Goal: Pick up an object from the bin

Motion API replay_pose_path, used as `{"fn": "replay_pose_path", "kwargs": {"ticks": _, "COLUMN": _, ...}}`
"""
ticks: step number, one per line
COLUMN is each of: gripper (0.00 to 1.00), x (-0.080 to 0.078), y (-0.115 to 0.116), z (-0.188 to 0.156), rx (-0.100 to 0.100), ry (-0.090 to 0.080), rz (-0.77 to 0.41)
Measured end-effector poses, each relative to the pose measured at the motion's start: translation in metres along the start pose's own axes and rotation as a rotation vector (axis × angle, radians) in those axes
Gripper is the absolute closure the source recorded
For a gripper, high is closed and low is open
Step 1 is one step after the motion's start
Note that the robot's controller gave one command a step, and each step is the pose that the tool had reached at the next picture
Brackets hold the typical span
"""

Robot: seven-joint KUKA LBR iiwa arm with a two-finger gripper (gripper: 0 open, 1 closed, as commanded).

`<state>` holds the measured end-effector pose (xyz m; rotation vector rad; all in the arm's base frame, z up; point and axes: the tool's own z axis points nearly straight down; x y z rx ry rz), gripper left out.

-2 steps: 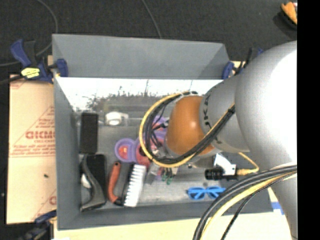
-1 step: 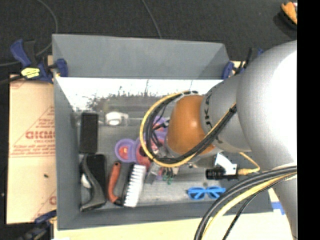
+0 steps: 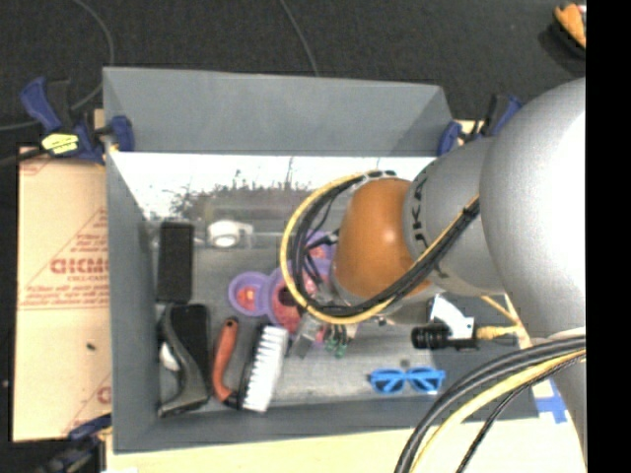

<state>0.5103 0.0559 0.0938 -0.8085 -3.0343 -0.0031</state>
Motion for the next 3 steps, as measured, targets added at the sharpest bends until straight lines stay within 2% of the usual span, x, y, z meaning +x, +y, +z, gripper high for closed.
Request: {"fn": "replay_pose_path", "kwargs": {"ticks": 3, "gripper": 1.0, "x": 0.0, "y": 0.0, "z": -0.062, "rx": 0.0, "ry": 0.0, "rz": -0.005}}
